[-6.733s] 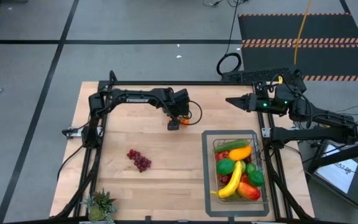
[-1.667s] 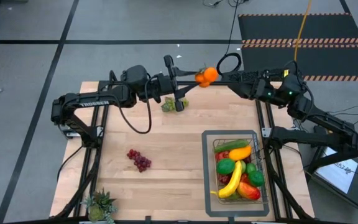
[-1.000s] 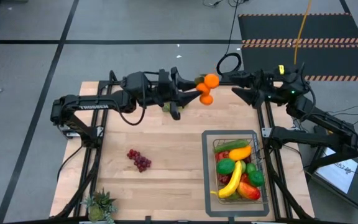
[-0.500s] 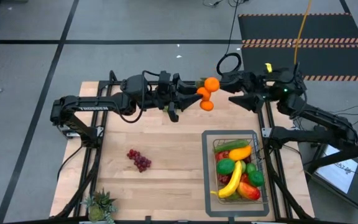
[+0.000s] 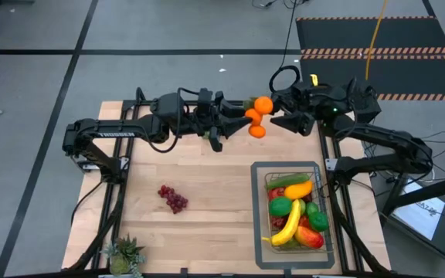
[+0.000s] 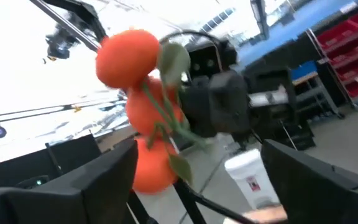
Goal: Build produce basket
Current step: Put the orange tangerines into the wire basket
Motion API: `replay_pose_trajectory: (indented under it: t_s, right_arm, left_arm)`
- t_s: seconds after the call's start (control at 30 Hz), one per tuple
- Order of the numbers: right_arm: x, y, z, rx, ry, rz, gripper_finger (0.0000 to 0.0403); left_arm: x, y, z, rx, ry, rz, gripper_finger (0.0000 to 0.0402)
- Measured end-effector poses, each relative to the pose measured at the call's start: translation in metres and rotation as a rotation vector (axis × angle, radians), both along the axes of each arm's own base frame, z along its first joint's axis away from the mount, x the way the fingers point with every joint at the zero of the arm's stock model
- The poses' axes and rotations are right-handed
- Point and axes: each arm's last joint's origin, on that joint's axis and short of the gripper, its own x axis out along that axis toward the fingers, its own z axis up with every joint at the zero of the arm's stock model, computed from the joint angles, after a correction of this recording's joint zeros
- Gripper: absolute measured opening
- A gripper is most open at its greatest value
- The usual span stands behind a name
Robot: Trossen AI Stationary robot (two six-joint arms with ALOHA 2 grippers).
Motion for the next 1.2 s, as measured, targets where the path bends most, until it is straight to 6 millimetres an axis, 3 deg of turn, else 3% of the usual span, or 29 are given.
replay_pose_trajectory:
  t_s: [0.2,0.7,1.2]
  right_arm:
    - [0.007,-0.004,0.000,0.009,-0.071,0.024,0.0294]
    - [0.011,-0.004,-0.004,-0.056,-0.058,0.045,0.0193]
    - [0.012,-0.005,-0.007,-0.057,-0.032,0.039,0.0009]
  left_arm:
    - [0.001,0.000,-0.003,-0.003,0.034,0.000,0.0145]
    - [0.001,0.000,-0.004,0.025,0.037,0.009,0.0145]
    - [0.001,0.000,-0.004,0.021,0.039,0.007,0.0145]
